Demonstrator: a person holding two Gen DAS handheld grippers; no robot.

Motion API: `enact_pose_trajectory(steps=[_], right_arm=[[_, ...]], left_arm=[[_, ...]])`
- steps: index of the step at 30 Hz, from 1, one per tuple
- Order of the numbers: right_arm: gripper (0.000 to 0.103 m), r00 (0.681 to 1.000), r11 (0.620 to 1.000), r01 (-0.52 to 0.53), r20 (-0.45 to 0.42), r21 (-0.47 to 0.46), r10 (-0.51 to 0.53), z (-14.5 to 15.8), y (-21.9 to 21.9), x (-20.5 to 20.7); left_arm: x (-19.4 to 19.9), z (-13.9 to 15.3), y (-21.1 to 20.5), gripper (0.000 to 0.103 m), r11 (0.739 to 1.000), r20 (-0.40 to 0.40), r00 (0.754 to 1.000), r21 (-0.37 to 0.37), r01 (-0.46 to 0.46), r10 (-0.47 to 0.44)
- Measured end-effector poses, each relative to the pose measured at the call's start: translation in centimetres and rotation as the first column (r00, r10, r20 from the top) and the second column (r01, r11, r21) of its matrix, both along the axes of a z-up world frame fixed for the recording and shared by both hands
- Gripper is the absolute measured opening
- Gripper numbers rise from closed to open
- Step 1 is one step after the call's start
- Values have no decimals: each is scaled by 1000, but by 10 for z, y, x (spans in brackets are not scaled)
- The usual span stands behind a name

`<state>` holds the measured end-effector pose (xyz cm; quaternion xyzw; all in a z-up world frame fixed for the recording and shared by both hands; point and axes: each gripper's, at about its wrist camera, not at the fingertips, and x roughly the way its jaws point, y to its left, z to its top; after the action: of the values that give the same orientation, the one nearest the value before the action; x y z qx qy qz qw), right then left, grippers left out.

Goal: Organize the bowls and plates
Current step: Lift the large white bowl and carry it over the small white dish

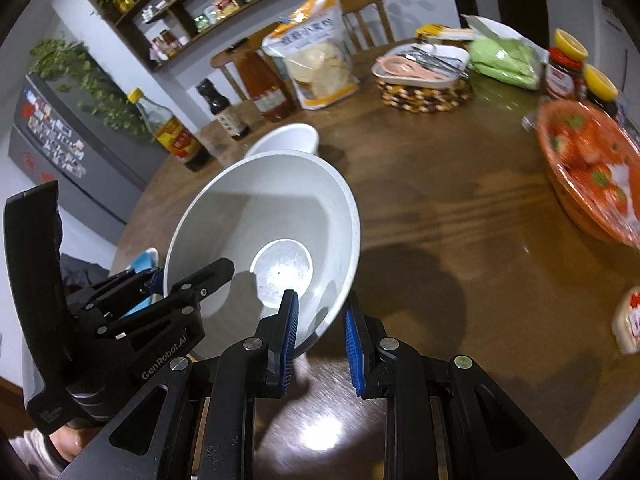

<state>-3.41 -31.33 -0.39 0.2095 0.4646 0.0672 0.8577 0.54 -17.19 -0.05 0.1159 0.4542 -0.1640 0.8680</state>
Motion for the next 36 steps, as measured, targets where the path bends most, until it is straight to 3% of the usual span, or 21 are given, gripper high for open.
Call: enact_pose_trajectory(steps=[23,36], right_arm=[[25,988,1000,-20,-154,6,20,-47,-22,-11],[26,988,1000,-19,-154,-8,18,-46,-17,-6]], left_arm=[[-16,-57,-36,24,997,-111,993,74,34,-26],[-11,-64,-36,29,997,-132,991,77,26,-16]])
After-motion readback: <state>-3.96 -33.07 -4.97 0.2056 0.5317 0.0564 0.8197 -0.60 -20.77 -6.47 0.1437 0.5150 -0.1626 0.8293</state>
